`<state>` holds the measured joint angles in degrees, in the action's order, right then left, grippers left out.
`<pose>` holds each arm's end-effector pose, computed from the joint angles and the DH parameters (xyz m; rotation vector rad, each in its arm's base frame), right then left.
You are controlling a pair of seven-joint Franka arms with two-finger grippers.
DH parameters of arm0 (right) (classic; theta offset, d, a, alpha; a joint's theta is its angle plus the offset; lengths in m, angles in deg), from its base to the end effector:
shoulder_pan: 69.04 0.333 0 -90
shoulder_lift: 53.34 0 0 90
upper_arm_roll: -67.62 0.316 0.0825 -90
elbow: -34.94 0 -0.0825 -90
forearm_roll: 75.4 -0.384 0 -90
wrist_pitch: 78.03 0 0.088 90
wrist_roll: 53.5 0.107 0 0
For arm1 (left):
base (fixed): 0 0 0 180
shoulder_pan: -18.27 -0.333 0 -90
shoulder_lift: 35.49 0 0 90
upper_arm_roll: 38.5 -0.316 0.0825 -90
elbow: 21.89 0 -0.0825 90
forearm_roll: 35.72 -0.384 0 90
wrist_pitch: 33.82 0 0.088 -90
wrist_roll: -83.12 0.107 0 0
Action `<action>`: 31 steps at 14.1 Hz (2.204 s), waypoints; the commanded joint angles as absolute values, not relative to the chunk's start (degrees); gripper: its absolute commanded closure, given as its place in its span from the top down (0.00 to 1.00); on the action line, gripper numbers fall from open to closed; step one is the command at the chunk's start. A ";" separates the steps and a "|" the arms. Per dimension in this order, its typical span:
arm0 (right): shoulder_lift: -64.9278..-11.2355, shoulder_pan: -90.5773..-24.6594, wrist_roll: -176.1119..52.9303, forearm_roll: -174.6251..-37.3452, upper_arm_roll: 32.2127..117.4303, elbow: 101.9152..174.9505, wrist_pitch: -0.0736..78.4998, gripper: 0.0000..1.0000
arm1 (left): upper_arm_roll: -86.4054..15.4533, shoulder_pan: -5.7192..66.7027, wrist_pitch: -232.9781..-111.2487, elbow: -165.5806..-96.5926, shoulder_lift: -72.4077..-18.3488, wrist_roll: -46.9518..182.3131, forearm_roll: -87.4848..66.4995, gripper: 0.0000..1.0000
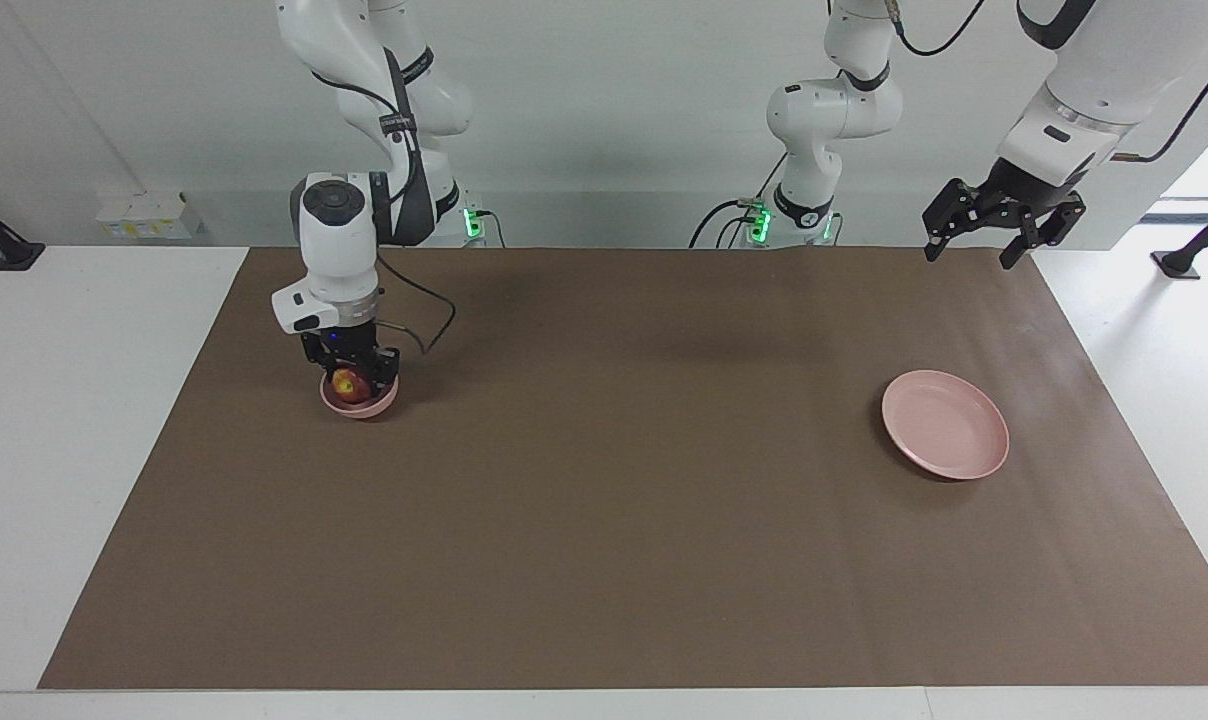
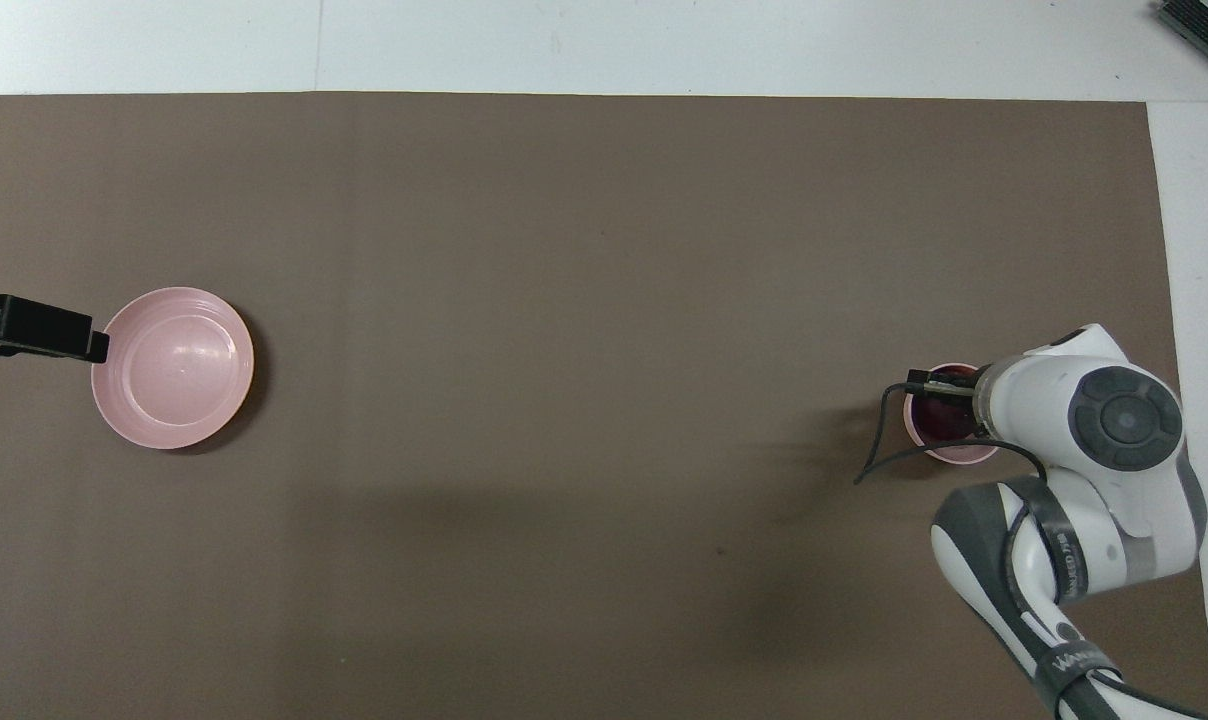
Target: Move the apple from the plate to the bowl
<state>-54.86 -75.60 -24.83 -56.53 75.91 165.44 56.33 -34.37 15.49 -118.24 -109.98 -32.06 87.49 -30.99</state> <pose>0.5226 0.0111 0.3759 2.8939 -0.3631 0.2264 0.5253 -0.0232 0.6641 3.0592 -0.1647 -0.0035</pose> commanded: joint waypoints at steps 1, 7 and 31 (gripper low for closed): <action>-54.92 -74.58 -30.54 -63.93 76.15 159.07 48.39 1.00 | -33.76 15.64 -115.74 -109.69 -30.66 88.13 -34.21 1.00; -52.72 -75.46 -42.67 -70.73 76.06 142.72 27.91 1.00 | -33.58 15.64 -115.73 -110.48 -30.04 87.78 -34.14 1.00; -53.60 -75.55 -45.15 -76.98 75.62 123.45 5.64 1.00 | -33.67 15.64 -115.82 -112.94 -28.29 86.82 -34.05 1.00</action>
